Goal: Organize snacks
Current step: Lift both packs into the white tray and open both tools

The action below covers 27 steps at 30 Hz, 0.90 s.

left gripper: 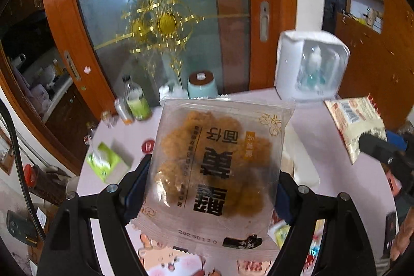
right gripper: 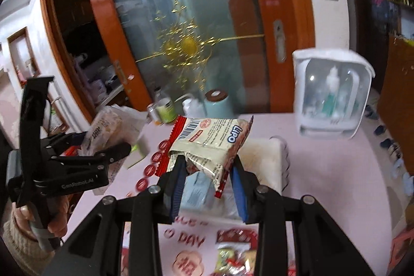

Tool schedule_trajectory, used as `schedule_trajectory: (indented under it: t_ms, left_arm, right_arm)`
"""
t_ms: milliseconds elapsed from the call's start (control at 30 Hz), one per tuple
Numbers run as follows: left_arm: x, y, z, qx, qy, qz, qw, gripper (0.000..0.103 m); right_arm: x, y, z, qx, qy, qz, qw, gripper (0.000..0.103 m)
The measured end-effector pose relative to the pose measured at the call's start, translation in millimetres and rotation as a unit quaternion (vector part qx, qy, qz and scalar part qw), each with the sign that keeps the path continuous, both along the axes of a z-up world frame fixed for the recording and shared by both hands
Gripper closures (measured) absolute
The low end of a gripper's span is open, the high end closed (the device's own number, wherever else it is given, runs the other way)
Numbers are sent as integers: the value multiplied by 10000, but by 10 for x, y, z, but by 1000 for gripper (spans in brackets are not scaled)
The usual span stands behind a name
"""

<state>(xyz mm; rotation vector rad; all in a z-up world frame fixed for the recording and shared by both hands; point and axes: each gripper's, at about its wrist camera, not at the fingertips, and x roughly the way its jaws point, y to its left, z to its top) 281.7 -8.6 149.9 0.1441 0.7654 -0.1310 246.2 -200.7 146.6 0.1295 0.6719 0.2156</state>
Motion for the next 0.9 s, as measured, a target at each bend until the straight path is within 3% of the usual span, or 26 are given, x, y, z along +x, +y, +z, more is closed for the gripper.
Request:
schedule_trajectory:
  t_ms: [100,200,467,667,900]
  left_arm:
    - [260,-103,21,-45,-81,94,9999,23]
    - [544,-204,-194,110,-70,204,9997,23]
    - [1203,-308,-1239,-100,803,325,9962,23]
    - [1426,-333,-1748,-92,1127,391,9928,22]
    - [1514,-244,-2015,-325,1214,565,9905,20]
  right_arm:
    - [294,-61,-116,-85,169,-116,9998,69]
    - [548,-109,-366,-186,418,-210,9987,68]
    - [1018,-224,-1228,-205,1195,-360,9920,68]
    - [1184,-240,-1635,-265,1561,-351,9868,68]
    - [1258,-135,-1847,-224,1795,-81,9835,65]
